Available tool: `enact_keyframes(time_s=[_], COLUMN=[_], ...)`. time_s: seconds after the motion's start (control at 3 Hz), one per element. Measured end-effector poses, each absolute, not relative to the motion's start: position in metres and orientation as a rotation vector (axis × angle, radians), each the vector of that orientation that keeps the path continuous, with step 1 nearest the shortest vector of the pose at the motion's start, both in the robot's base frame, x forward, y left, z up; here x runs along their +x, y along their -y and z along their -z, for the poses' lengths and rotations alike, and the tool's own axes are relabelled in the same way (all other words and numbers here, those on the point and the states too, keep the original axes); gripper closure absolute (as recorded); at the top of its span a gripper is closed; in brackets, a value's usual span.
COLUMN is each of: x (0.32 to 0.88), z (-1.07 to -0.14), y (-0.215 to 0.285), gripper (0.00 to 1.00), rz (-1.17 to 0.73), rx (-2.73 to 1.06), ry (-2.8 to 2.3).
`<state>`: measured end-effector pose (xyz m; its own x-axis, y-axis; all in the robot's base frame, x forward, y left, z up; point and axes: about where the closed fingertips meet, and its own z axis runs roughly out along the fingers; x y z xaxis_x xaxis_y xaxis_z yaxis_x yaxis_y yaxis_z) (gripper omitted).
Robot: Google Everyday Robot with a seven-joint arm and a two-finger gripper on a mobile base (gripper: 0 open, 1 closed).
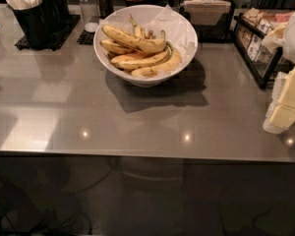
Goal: Pick banana from white bowl
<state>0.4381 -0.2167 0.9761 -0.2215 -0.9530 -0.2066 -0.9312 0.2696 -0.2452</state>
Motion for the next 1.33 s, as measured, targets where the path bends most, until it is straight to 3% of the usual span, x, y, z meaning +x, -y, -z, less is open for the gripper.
enact_keyframes(time_s=[0.67, 1.33], x=[0.446, 0.501], z=[-0.981, -0.998], y=[0.211, 0.155], gripper=[0.00, 0.00], rz=[0.077, -0.109], rx=[-1.705, -1.698], ry=[-2.205, -2.080])
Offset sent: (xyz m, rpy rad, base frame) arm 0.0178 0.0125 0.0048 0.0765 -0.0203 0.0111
